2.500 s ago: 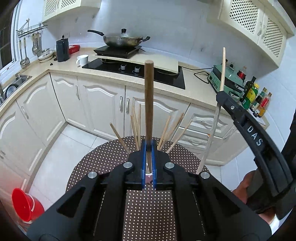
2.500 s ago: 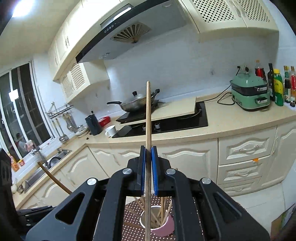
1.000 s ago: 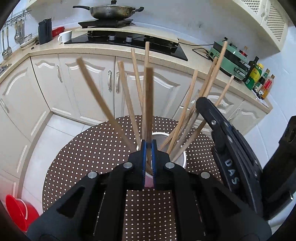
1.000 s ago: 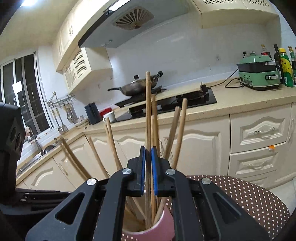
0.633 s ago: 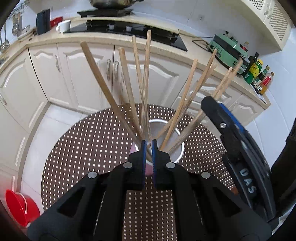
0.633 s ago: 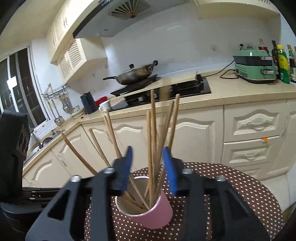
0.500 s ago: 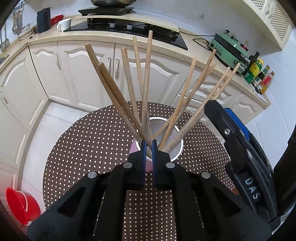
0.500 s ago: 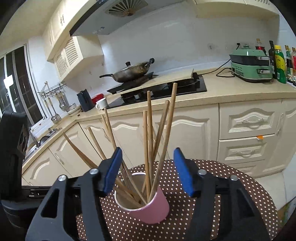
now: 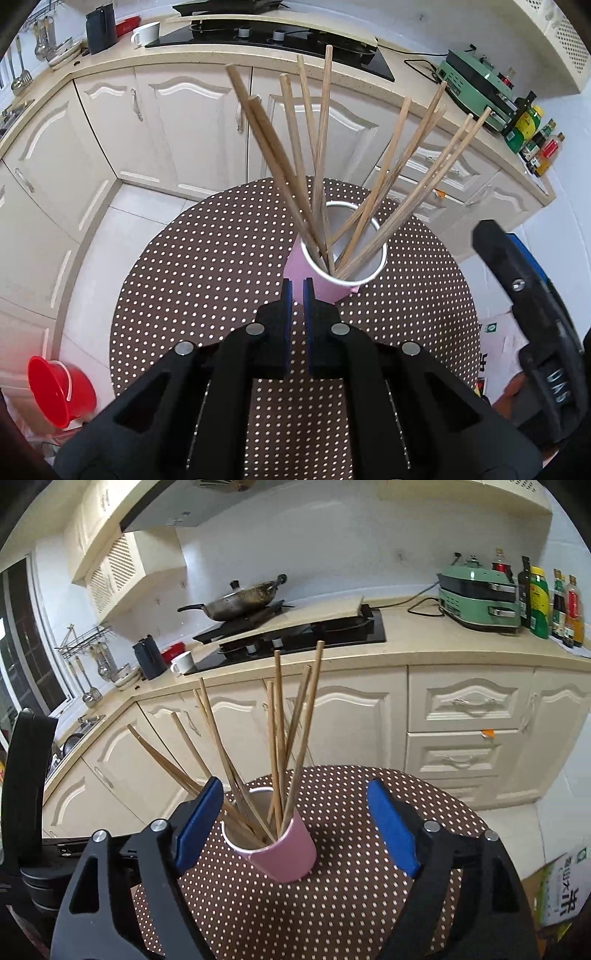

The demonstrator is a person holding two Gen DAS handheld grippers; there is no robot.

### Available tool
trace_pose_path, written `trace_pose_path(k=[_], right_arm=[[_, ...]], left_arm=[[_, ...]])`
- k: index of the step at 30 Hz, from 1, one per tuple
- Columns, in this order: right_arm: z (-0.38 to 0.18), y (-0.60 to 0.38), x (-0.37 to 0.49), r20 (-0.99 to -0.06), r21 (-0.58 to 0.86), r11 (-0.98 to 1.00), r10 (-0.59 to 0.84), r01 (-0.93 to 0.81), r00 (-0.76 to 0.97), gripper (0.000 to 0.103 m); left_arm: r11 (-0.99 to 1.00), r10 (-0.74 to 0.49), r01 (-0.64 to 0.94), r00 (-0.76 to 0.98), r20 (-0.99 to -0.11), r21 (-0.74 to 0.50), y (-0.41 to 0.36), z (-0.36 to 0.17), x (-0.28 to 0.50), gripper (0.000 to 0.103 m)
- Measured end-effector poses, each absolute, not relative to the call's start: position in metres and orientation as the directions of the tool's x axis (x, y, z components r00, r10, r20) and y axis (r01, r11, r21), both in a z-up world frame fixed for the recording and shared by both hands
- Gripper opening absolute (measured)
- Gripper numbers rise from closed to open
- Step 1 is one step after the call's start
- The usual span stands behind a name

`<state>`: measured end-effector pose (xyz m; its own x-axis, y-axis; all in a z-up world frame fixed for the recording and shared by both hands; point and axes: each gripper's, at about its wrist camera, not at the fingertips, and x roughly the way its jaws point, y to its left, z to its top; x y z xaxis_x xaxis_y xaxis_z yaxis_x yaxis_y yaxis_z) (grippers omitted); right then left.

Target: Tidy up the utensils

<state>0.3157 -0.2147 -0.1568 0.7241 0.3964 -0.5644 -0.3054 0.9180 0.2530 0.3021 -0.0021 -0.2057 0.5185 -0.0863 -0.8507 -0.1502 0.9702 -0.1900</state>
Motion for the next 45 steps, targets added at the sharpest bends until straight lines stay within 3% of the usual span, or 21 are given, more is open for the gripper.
trace_pose_path(k=[12, 14, 17, 19, 24, 35, 45], right_arm=[[-0.146, -0.220, 0.265, -0.635, 0.253, 0.935, 0.354, -0.248, 0.687, 0.088], [-0.146, -0.218, 0.255, -0.645, 0.249, 0.939, 0.342, -0.236, 0.683, 0.089], [-0.146, -0.216, 0.239, -0.651, 0.251, 0.941, 0.336, -0.225, 0.681, 0.089], [-0.145, -0.217, 0.227, -0.648, 0.256, 0.942, 0.332, -0.215, 0.685, 0.090], [-0.144, -0.218, 0.207, -0.653, 0.245, 0.944, 0.328, -0.219, 0.683, 0.090], [-0.128, -0.240, 0.159, -0.644, 0.214, 0.937, 0.349, -0.278, 0.681, 0.094], [-0.103, -0.266, 0.096, -0.591, 0.200, 0.920, 0.388, -0.337, 0.707, 0.095]], left_arm=[[0.984, -0.055, -0.114, 0.527, -0.848, -0.135, -0.001, -0.191, 0.262, 0.007], [0.987, -0.036, -0.115, 0.522, -0.852, -0.113, 0.002, -0.193, 0.251, 0.013], [0.986, -0.048, -0.113, 0.523, -0.851, -0.125, 0.004, -0.194, 0.237, 0.030], [0.985, -0.051, -0.112, 0.537, -0.842, -0.131, 0.006, -0.193, 0.226, 0.049], [0.982, -0.051, -0.125, 0.541, -0.840, -0.140, 0.007, -0.193, 0.202, 0.049], [0.980, -0.044, -0.133, 0.587, -0.808, -0.150, -0.014, -0.169, 0.147, 0.060], [0.981, -0.016, -0.137, 0.657, -0.754, -0.140, -0.050, -0.136, 0.079, 0.063]])
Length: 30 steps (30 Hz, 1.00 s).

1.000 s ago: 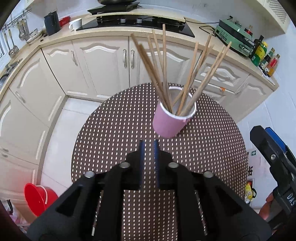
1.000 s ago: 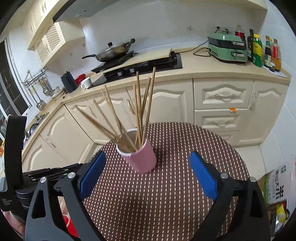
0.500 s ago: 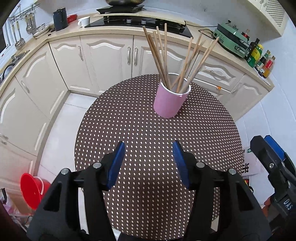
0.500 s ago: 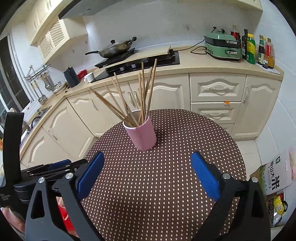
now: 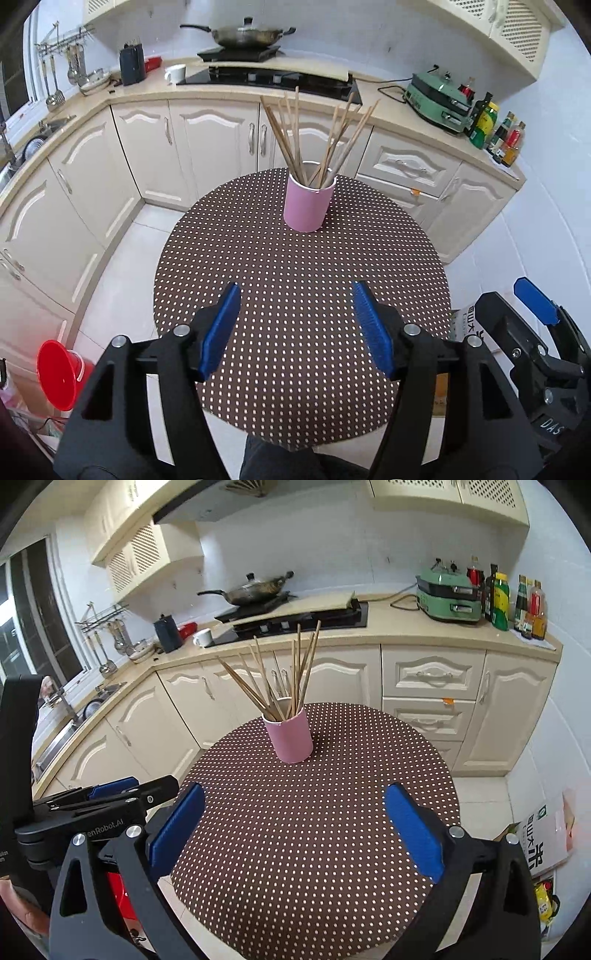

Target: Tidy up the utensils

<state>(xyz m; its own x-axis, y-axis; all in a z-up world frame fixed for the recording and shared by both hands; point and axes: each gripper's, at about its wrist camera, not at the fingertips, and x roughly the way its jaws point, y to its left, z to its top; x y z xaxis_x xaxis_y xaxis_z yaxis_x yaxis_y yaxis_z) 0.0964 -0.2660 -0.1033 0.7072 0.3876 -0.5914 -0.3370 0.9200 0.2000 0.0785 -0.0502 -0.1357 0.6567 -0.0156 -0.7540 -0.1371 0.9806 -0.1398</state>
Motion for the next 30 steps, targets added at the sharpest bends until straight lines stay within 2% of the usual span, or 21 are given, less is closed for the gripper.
trace_pose_path(k=[5, 8, 13, 21, 24, 27, 30], right_arm=[[-0.080, -0.273, 0.063, -0.573, 0.161, 0.926, 0.368, -0.340, 0.732, 0.094], [-0.059, -0.279, 0.042, -0.542, 0.167, 0.924, 0.377, -0.344, 0.750, 0.094], [-0.033, -0.284, 0.017, -0.512, 0.182, 0.914, 0.403, -0.363, 0.759, 0.094], [0.004, -0.284, -0.025, -0.445, 0.192, 0.912, 0.410, -0.362, 0.796, 0.094], [0.019, -0.279, -0.038, -0.454, 0.194, 0.909, 0.417, -0.369, 0.787, 0.094], [0.037, -0.272, -0.060, -0.421, 0.196, 0.900, 0.436, -0.389, 0.796, 0.094], [0.053, -0.259, -0.085, -0.392, 0.138, 0.896, 0.442, -0.423, 0.807, 0.094]], left_arm=[[0.975, -0.016, -0.152, 0.679, -0.734, -0.161, -0.062, -0.115, 0.039, 0.063], [0.979, 0.012, -0.152, 0.708, -0.706, -0.137, -0.069, -0.094, 0.013, 0.063], [0.987, 0.033, -0.125, 0.767, -0.641, -0.098, -0.080, -0.060, -0.028, 0.069], [0.994, 0.039, -0.091, 0.817, -0.575, -0.062, -0.078, -0.022, -0.070, 0.070], [0.995, 0.029, -0.075, 0.842, -0.538, -0.064, -0.073, -0.006, -0.087, 0.071], [0.998, -0.001, -0.028, 0.861, -0.508, -0.050, -0.069, 0.010, -0.103, 0.076], [1.000, -0.027, 0.020, 0.883, -0.469, -0.021, -0.073, 0.026, -0.124, 0.079]])
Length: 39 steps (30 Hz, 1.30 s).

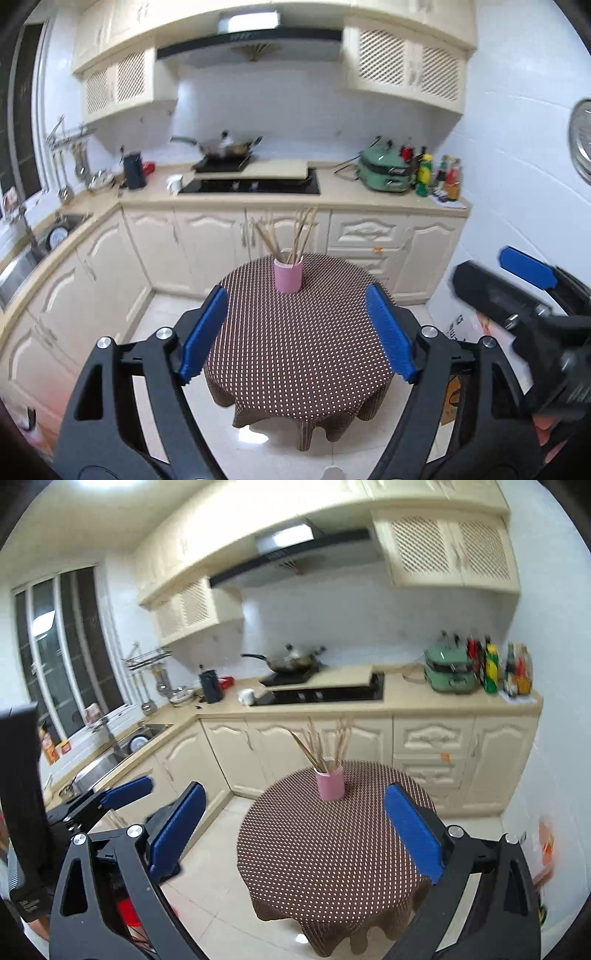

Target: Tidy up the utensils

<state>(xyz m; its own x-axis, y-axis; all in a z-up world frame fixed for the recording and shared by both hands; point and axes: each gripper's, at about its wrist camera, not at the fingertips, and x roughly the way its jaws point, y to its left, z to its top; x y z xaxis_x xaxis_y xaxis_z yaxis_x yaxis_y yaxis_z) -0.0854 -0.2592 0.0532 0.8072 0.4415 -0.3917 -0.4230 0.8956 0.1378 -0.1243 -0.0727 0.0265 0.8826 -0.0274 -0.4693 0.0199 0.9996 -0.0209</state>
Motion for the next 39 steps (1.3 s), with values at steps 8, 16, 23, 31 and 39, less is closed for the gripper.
trace_pose_path(k=[8, 16, 23, 31, 39], right_arm=[[0.086, -0.243, -0.129, -0.324, 0.071, 0.906, 0.417, -0.418, 0.849, 0.094], [0.104, -0.248, -0.149, -0.277, 0.019, 0.907, 0.408, -0.420, 0.870, 0.094], [0.110, -0.264, -0.157, -0.263, 0.024, 0.902, 0.423, -0.432, 0.867, 0.094], [0.107, -0.275, -0.168, -0.266, 0.034, 0.905, 0.417, -0.424, 0.869, 0.094], [0.108, -0.286, -0.174, -0.264, 0.068, 0.910, 0.411, -0.408, 0.872, 0.094]], left_arm=[[1.000, -0.001, 0.008, 0.916, -0.401, 0.018, -0.072, 0.057, -0.168, 0.081], [0.996, 0.071, -0.085, 0.925, -0.372, -0.022, -0.053, 0.074, -0.190, 0.081], [0.989, 0.132, -0.145, 0.939, -0.319, -0.016, -0.056, 0.088, -0.209, 0.081], [0.990, 0.125, -0.137, 0.942, -0.310, -0.019, -0.067, 0.095, -0.223, 0.082], [0.990, 0.132, -0.142, 0.941, -0.313, -0.010, -0.077, 0.094, -0.233, 0.084]])
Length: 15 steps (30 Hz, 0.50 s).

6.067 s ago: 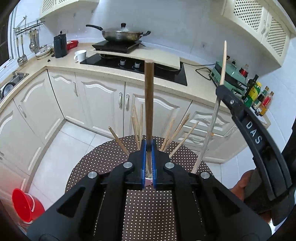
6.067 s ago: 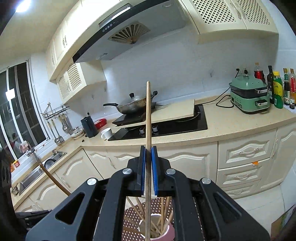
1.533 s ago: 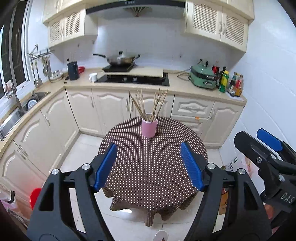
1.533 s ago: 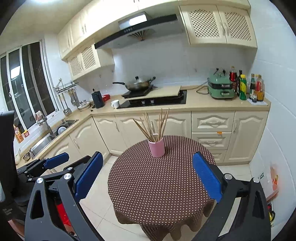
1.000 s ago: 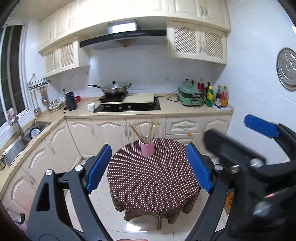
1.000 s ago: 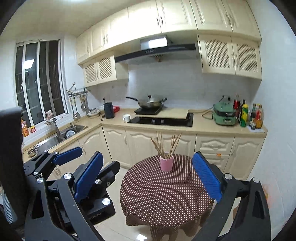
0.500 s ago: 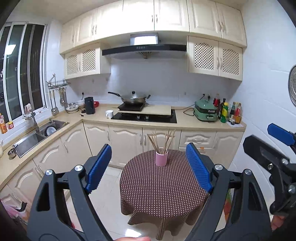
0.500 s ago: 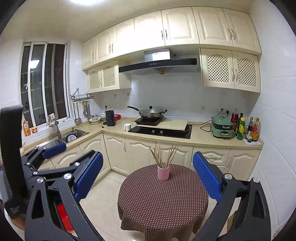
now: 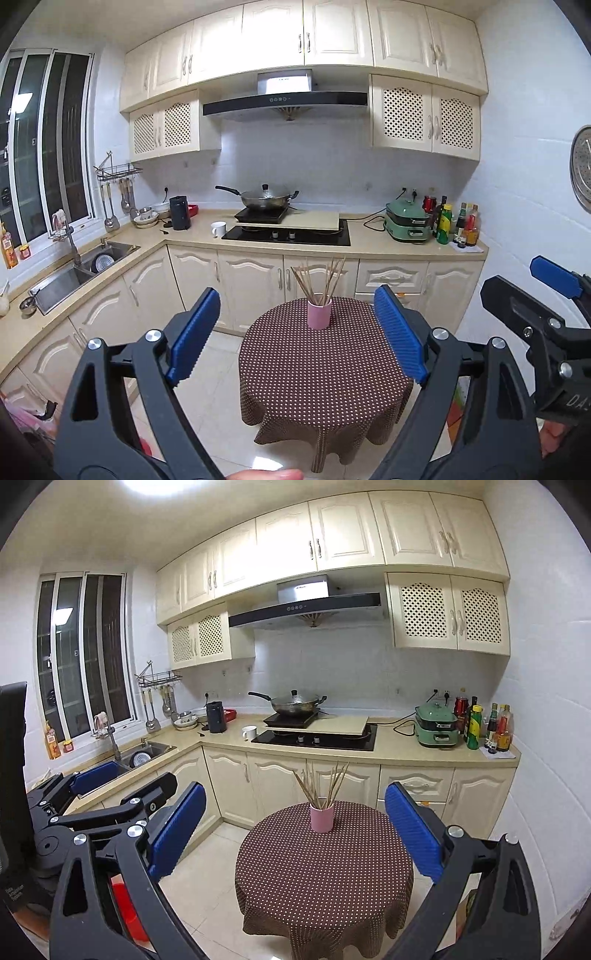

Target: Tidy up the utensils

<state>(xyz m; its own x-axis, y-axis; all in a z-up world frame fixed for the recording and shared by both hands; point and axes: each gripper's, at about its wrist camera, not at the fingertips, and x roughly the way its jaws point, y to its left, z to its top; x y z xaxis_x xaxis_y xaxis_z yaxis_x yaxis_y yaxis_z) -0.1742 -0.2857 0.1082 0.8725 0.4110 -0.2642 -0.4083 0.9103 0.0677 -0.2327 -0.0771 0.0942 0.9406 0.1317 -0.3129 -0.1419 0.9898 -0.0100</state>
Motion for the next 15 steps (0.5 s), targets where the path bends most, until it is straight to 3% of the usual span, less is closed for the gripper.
trace_pose_path(k=[15], right_arm=[[0.101, -0.296, -0.176, -0.285, 0.078, 0.914, 0.403, -0.398, 0.870, 0.094]], left_arm=[[0.990, 0.130, -0.140, 0.944, -0.305, -0.009, -0.092, 0.089, -0.237, 0.084]])
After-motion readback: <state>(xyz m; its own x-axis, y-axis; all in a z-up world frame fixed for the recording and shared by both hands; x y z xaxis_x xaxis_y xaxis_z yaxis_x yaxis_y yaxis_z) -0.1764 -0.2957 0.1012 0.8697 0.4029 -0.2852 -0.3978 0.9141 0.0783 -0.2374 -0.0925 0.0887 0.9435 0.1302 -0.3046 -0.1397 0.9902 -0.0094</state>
